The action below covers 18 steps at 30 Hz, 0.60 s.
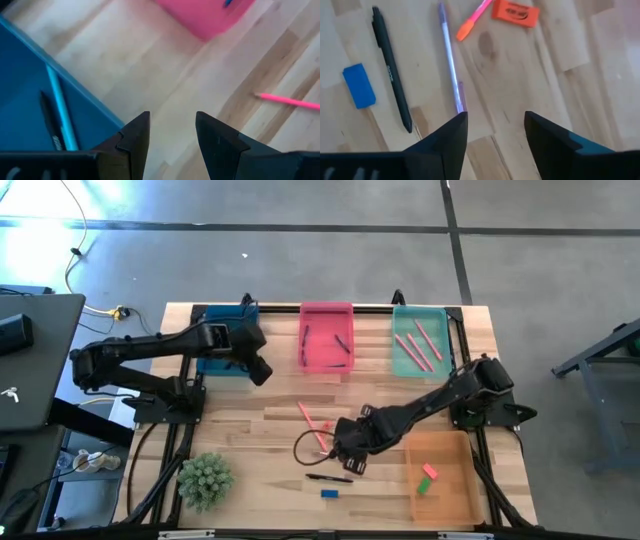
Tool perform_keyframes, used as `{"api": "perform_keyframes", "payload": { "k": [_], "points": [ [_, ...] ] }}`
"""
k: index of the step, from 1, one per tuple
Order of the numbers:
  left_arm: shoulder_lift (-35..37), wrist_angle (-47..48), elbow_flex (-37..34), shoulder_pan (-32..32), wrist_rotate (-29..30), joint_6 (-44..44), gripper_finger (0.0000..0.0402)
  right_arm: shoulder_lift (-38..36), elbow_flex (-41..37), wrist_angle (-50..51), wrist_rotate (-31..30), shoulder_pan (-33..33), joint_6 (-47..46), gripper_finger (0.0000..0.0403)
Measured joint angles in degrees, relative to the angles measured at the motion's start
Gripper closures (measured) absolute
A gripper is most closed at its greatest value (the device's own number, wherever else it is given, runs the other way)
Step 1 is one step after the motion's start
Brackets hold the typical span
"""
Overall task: Sort crayons/erasers/pens/pencils in bins
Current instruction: Put the purple pen into the blue bin
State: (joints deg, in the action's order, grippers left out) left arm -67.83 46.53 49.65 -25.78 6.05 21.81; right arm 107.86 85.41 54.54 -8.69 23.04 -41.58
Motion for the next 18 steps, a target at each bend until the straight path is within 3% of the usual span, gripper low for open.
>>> {"api": "perform_keyframes", "payload": {
  "k": [18],
  "points": [
    [0.0, -0.1, -1.1, 9.1, -0.8, 6.7, 0.0252, 9.9, 0.0, -7.9, 3.0, 1.8, 0.5, 0.0219]
  ]
}}
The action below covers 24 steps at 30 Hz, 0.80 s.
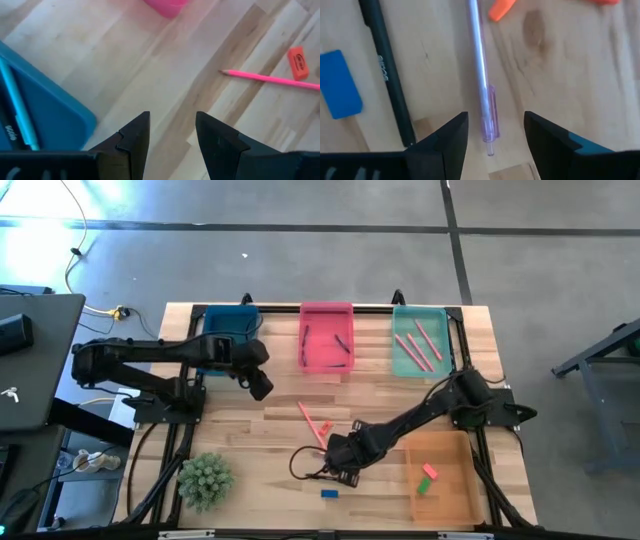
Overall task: Sort crayons/erasers/pens/pencils in bins
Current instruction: Put the purple pen into the blue bin
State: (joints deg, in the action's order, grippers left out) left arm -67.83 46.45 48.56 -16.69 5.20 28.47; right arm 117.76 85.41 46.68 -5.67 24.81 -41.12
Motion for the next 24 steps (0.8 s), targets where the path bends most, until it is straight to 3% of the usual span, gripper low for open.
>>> {"api": "perform_keyframes", "payload": {
  "k": [10, 24],
  "points": [
    [0.0, 0.0, 0.0, 4.9, 0.0, 2.9, 0.0252, 3.3, 0.1, -0.1, 0.1, 0.4, -2.8, 0.0230],
    [0.0, 0.0, 0.0, 7.8, 0.0, 2.9, 0.0252, 5.4, 0.2, -0.2, 1.2, 0.4, -4.0, 0.0337]
  ]
}}
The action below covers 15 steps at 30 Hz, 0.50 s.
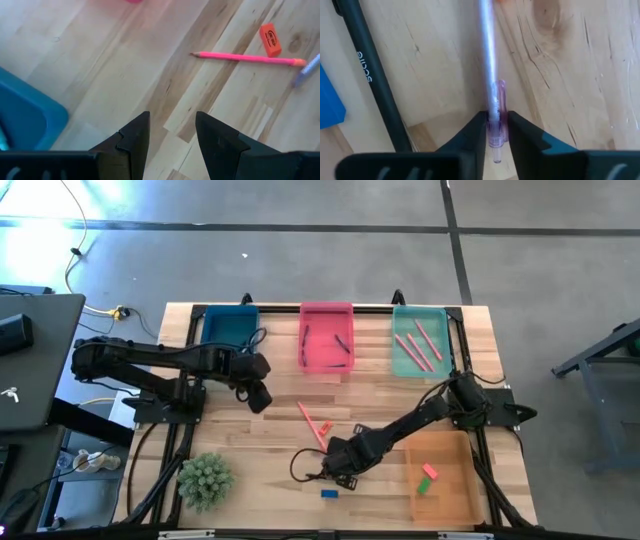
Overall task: Sort crayons/erasers/pens/pencils in bins
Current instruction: Put the purple pen into the blue bin
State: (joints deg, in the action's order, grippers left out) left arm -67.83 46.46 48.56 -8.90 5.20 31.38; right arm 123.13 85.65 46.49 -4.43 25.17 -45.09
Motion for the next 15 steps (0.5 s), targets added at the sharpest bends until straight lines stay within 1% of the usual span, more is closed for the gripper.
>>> {"api": "perform_keyframes", "payload": {
  "k": [6, 9, 11, 15],
  "points": [
    [0.0, 0.0, 0.0, 0.7, 0.0, 0.0, 0.0252, 0.0, -0.1, 0.1, 0.1, 0.0, 0.1, 0.0373],
    [0.0, 0.0, 0.0, 0.9, -0.3, 0.0, 0.0252, 0.0, -0.1, 0.1, 0.2, 0.0, 0.1, 0.0377],
    [0.0, 0.0, 0.0, 0.9, -1.5, 0.0, 0.0252, 0.1, 0.5, 0.7, 0.9, 0.0, 0.5, 0.0378],
    [0.0, 0.0, 0.0, 0.9, -3.7, 0.0, 0.0252, 0.4, 4.0, 4.0, 1.0, 0.2, 2.9, 0.0380]
  ]
}}
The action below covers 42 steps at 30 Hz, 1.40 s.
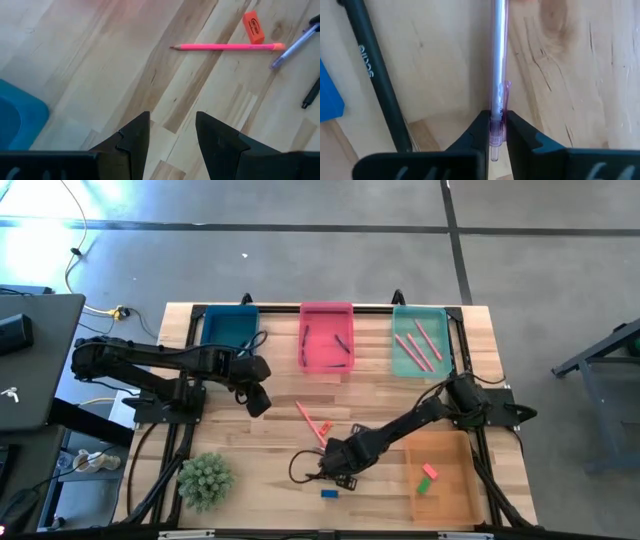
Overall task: Sort crayons/erasers/pens/pencils in bins
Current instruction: Put the purple pen into the blue bin
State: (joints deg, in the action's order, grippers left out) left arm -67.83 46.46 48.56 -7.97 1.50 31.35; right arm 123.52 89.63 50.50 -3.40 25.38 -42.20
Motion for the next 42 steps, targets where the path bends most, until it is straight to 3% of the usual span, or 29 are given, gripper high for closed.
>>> {"api": "perform_keyframes", "payload": {
  "k": [17, 22, 36, 42],
  "points": [
    [0.0, 0.9, 0.0, -0.7, -3.9, -4.3, 0.0200, 0.2, 14.4, 11.3, -6.8, 0.2, 3.2, 0.0383],
    [0.8, 0.1, 0.0, -2.9, -10.0, -10.4, 0.0198, 0.1, 18.7, 13.3, -9.6, -0.2, 3.1, 0.0383],
    [9.5, -12.0, 0.1, -9.8, -18.7, -27.6, 0.0198, 0.0, 36.2, 26.9, -22.3, -5.8, 2.7, 0.0383],
    [12.3, -16.9, 0.1, -12.2, -24.0, -29.6, 0.0199, -0.2, 45.5, 32.6, -27.3, -7.6, 2.2, 0.0383]
  ]
}}
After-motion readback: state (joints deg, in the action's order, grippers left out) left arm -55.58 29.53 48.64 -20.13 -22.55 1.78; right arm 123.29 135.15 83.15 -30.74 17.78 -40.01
